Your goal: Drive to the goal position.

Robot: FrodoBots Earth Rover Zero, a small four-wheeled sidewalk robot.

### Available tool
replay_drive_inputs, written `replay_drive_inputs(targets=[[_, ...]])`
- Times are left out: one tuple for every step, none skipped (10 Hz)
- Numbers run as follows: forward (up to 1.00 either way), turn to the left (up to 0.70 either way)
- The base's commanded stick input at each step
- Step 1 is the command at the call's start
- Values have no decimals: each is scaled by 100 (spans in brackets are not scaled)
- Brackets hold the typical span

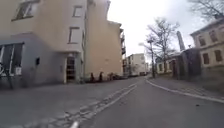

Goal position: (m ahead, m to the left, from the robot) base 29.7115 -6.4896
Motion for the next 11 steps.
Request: replay_drive_inputs(targets=[[100, 0], [100, 0], [100, 0], [100, 0], [100, 0], [100, 0], [100, 0], [100, 0], [100, 0], [100, 0], [100, 0]])
